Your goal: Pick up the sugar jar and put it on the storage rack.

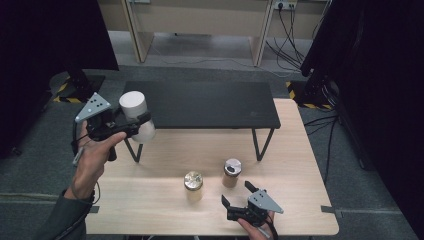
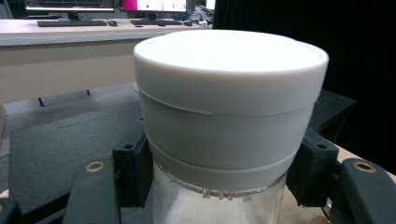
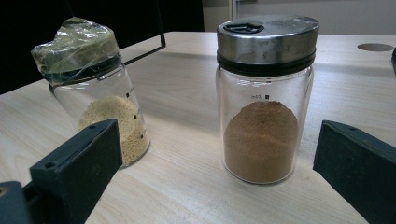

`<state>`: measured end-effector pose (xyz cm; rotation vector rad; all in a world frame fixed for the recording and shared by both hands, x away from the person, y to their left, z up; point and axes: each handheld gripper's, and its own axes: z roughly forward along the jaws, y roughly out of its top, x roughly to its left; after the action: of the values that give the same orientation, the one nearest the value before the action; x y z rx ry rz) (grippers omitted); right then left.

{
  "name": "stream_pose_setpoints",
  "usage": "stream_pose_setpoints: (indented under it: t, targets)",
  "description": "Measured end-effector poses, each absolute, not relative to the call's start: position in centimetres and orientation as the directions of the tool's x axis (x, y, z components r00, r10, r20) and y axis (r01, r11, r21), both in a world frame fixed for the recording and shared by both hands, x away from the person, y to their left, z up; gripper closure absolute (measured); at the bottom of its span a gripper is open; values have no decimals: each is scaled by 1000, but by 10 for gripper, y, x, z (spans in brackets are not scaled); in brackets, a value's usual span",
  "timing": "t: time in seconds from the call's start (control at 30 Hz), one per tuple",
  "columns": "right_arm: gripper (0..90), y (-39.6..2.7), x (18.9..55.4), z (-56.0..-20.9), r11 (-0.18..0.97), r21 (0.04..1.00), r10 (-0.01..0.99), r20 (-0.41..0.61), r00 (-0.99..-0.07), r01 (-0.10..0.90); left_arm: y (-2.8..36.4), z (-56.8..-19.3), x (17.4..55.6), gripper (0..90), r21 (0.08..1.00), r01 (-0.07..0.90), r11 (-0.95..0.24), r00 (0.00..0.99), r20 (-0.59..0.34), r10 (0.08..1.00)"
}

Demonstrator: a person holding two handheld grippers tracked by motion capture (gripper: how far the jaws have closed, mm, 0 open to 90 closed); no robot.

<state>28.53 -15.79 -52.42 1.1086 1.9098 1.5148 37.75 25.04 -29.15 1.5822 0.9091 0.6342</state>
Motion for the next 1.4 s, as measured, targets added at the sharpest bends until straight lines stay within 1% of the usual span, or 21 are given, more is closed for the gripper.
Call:
stream_pose_setpoints:
  t: [0.4,0.87,1.27,1.4]
  targets:
    - [13,-158,285,-524,67,949,811,127,-571,307,245,-287,396,351,974,223,-48,517,-77,852]
    - [13,-158,286,-524,67,949,811,128,-571,307,241,-282,417,352,973,224,-59,467,-54,883]
    - [13,-158,286,-524,67,949,811,127,-571,307,244,-281,431,352,975,216,-43,429,-55,902]
    - [13,-158,286,-524,65,949,811,130,-570,308,243,-282,435,352,976,211,-58,412,-35,910]
